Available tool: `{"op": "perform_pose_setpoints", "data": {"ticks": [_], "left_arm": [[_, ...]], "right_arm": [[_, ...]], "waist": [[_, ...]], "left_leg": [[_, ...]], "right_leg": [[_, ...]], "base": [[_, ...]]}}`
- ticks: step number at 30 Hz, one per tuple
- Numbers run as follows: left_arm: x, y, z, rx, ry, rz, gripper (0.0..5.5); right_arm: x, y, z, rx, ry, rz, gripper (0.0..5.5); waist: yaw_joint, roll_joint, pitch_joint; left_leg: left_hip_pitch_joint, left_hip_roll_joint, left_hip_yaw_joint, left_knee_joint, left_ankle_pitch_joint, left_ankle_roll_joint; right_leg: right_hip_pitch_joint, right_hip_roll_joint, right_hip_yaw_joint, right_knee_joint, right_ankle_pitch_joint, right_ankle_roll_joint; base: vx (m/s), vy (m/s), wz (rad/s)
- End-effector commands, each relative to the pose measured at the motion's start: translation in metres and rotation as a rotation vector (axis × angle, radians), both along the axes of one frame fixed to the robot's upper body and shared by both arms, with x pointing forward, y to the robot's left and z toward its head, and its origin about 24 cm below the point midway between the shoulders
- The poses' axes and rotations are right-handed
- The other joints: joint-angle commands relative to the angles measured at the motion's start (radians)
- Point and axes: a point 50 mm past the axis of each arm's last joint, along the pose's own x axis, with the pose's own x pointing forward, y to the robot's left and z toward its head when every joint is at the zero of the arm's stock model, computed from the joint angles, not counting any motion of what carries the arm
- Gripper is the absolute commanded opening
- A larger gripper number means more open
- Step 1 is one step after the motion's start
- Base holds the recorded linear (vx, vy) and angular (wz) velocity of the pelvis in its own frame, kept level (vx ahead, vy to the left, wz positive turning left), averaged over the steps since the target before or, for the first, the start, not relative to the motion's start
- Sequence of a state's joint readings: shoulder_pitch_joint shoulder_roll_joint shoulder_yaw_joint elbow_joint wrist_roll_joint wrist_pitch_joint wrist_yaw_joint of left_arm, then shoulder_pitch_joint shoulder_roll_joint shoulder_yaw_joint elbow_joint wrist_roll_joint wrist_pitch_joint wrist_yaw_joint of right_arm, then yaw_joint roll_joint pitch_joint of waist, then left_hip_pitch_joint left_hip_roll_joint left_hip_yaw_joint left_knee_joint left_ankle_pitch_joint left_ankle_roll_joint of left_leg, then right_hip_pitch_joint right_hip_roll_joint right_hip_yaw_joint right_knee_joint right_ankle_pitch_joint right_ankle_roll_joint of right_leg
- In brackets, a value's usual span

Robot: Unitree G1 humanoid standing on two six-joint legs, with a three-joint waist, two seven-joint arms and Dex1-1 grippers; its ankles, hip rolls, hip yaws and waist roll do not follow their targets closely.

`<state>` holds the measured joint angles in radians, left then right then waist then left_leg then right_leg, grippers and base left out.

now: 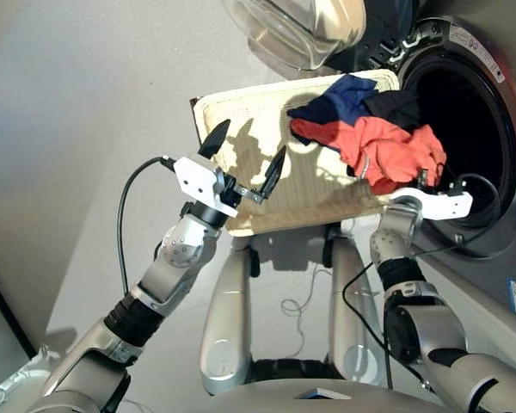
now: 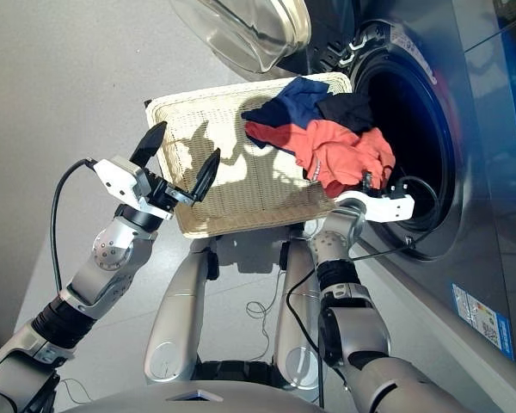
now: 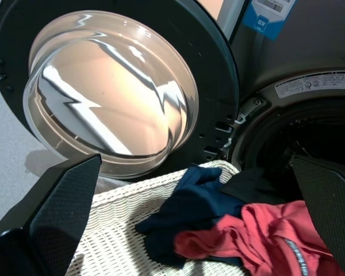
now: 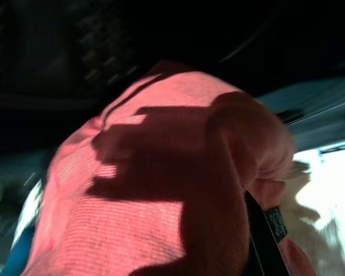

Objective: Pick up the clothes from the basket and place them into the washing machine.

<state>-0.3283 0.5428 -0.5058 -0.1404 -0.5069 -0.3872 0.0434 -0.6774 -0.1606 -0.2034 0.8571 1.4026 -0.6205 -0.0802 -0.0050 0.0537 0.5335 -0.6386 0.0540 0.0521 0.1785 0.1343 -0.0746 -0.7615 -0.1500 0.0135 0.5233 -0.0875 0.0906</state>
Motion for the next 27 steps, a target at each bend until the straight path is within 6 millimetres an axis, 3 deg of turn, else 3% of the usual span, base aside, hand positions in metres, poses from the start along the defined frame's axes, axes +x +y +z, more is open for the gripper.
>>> {"op": "perform_pose_setpoints", "data": {"ticks": [1, 5, 6, 7, 10, 15, 27], "left_arm": [[-0.013, -0.010, 0.028, -0.047, -0.146, -0.069, 5.50], [-0.014, -0.011, 0.029, -0.057, -0.141, -0.083, 5.50], [-0.014, -0.008, 0.028, -0.062, -0.129, -0.077, 5.50], [-0.014, -0.008, 0.029, -0.065, -0.133, -0.080, 5.50], [-0.016, -0.002, 0.022, -0.062, -0.091, -0.076, 5.50], [-0.023, 0.008, 0.016, -0.031, -0.058, -0.087, 5.50], [-0.028, 0.021, 0.025, -0.038, -0.087, -0.060, 5.50]], "right_arm": [[-0.003, -0.035, 0.026, 0.027, -0.115, -0.130, 0.00], [-0.004, -0.060, 0.045, 0.052, -0.168, -0.210, 0.00], [-0.008, -0.077, 0.059, 0.037, -0.196, -0.269, 0.00], [-0.008, -0.078, 0.061, 0.035, -0.197, -0.271, 0.00], [-0.018, -0.108, 0.093, -0.016, -0.246, -0.360, 0.00], [-0.032, -0.141, 0.130, -0.117, -0.272, -0.428, 0.00], [-0.036, -0.156, 0.159, -0.308, -0.226, -0.373, 0.00]], "waist": [[-0.019, 0.050, -0.013], [-0.011, 0.058, -0.013], [-0.009, 0.059, -0.013], [-0.009, 0.063, -0.013], [-0.006, 0.061, -0.013], [-0.003, 0.052, -0.013], [0.002, 0.015, -0.013]], "left_leg": [[-0.054, -0.044, 0.001, 0.113, -0.078, 0.002], [-0.082, -0.048, -0.001, 0.121, -0.077, 0.001], [-0.101, -0.050, -0.004, 0.130, -0.078, 0.000], [-0.110, -0.051, -0.005, 0.136, -0.079, 0.000], [-0.161, -0.053, -0.009, 0.170, -0.087, 0.000], [-0.272, -0.047, -0.012, 0.286, -0.132, 0.001], [-0.452, -0.032, -0.026, 0.504, -0.208, 0.004]], "right_leg": [[0.015, -0.005, 0.007, -0.210, 0.176, 0.051], [-0.010, -0.007, 0.009, -0.204, 0.176, 0.052], [-0.029, -0.007, 0.011, -0.195, 0.174, 0.051], [-0.037, -0.008, 0.011, -0.188, 0.172, 0.050], [-0.086, -0.008, 0.012, -0.154, 0.165, 0.046], [-0.191, -0.007, 0.021, -0.038, 0.125, 0.037], [-0.359, -0.006, 0.024, 0.174, 0.049, 0.019]], "base": [[0.000, 0.000, 0.000], [0.000, 0.000, 0.000], [0.000, 0.000, 0.000], [0.000, 0.000, 0.000], [0.000, 0.000, 0.000], [0.000, 0.000, 0.000], [0.000, 0.000, 0.000]]}}
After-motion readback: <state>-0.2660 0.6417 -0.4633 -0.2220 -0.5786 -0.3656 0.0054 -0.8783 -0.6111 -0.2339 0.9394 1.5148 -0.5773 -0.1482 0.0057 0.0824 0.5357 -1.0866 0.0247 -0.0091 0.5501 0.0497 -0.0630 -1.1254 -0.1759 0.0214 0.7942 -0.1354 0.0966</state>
